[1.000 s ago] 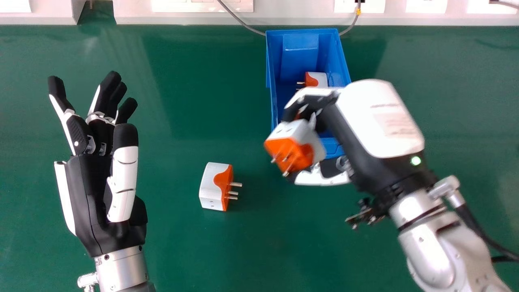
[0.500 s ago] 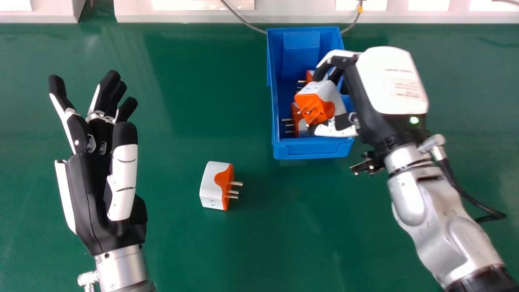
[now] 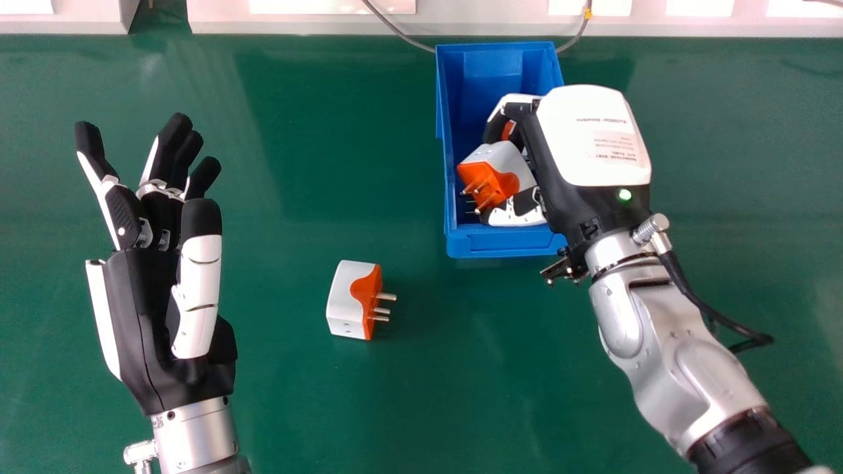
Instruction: Pick all objects and put in blue box
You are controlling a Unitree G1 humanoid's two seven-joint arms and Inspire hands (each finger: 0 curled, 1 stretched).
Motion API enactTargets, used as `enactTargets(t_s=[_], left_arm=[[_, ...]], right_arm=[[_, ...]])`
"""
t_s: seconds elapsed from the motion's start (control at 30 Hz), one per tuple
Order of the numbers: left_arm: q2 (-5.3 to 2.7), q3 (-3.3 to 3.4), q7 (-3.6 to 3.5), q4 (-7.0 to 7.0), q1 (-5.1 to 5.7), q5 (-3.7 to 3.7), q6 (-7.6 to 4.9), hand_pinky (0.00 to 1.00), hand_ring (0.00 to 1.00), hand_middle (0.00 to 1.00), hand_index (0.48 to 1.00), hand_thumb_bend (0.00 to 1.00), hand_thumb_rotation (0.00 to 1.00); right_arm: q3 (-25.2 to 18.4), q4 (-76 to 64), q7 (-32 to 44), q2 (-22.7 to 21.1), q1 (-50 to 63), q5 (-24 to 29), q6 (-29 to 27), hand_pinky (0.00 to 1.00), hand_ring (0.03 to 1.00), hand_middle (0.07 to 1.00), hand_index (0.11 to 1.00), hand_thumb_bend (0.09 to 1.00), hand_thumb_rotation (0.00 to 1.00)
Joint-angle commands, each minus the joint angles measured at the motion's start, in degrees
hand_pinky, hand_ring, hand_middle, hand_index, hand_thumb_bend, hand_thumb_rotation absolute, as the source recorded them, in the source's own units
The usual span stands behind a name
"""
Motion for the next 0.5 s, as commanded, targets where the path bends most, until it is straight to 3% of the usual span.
enactTargets(t_s=[0.0,0.23,0.33,0.47], left_arm=[[-2.65,-0.19,-0.41,-0.75,-0.19,0.03,-1.05,0.86,0.89,0.87,0.871,0.69,0.59],[-2.70,-0.12,-0.13,-0.92,-0.20,0.53,-0.89,0.86,0.89,0.88,0.867,0.69,0.59],[-2.76,-0.06,0.09,-0.88,-0.17,1.05,-1.20,0.85,0.89,0.88,0.866,0.68,0.60],[-2.75,-0.22,0.06,-1.11,0.00,1.09,-1.09,0.86,0.89,0.87,0.866,0.67,0.61]], right_arm=[[0.03,-3.63,-0.23,-0.34,1.00,-0.27,0.49,0.91,0.990,0.993,0.961,0.906,0.02],[-0.42,-9.91,-0.99,-0.16,3.84,0.02,1.14,0.94,1.000,1.000,0.988,0.929,0.02],[-0.59,-13.40,-0.55,-0.24,5.32,-0.19,1.42,0.91,1.000,1.000,0.993,0.921,0.02],[-0.37,-19.78,1.41,-0.26,8.18,-1.73,3.48,0.85,1.000,1.000,0.987,0.912,0.03]])
